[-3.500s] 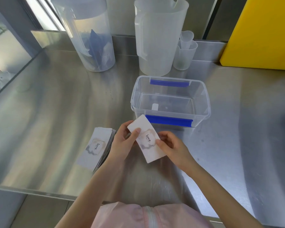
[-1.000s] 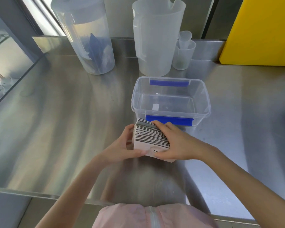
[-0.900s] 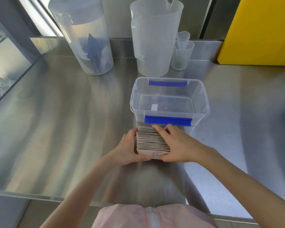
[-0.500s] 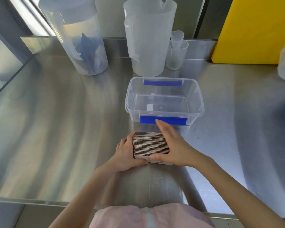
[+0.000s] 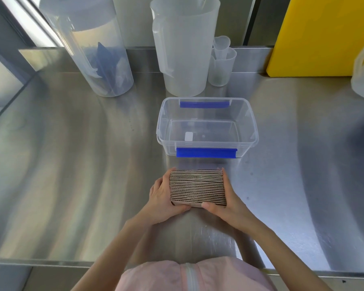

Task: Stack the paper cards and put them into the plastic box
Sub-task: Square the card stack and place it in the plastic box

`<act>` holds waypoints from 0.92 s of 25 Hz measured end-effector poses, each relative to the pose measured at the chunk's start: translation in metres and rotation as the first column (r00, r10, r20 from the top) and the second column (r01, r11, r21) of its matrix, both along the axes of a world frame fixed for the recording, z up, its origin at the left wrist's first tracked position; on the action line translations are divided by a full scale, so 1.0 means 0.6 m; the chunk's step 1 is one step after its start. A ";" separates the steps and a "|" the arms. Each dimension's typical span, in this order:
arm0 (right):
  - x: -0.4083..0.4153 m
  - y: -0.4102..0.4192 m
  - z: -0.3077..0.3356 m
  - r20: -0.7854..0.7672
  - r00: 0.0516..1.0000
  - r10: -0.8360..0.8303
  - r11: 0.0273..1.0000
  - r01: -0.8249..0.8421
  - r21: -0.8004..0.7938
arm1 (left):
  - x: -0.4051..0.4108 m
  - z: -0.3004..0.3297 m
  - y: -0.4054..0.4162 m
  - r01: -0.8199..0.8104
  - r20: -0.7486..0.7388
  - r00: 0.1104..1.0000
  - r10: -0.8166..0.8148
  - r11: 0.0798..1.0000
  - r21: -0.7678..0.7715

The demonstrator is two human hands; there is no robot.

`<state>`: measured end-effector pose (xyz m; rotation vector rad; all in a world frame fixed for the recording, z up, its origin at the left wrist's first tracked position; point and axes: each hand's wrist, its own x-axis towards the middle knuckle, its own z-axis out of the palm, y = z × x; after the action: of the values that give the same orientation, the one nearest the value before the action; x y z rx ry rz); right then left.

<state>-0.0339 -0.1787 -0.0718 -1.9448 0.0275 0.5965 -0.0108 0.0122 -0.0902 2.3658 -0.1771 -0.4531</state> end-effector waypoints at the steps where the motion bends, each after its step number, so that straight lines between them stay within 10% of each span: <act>1: -0.002 -0.007 -0.004 0.009 0.999 0.039 0.998 -0.039 -0.045 | 0.000 -0.002 0.001 0.000 -0.002 1.000 0.000 1.000 -0.004; 16: 0.010 -0.011 -0.026 0.300 0.953 0.041 0.973 0.030 -0.229 | 0.003 0.002 0.008 0.019 0.004 1.000 -0.019 0.999 -0.030; 23: 0.016 -0.022 -0.002 0.097 0.995 -0.019 0.995 0.028 -0.094 | 0.016 0.026 0.013 0.005 -0.163 0.986 -0.039 0.979 -0.202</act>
<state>-0.0242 -0.1919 -0.0730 -2.0607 0.0184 0.4929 -0.0015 0.0202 -0.0745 2.1192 -0.1639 -0.6123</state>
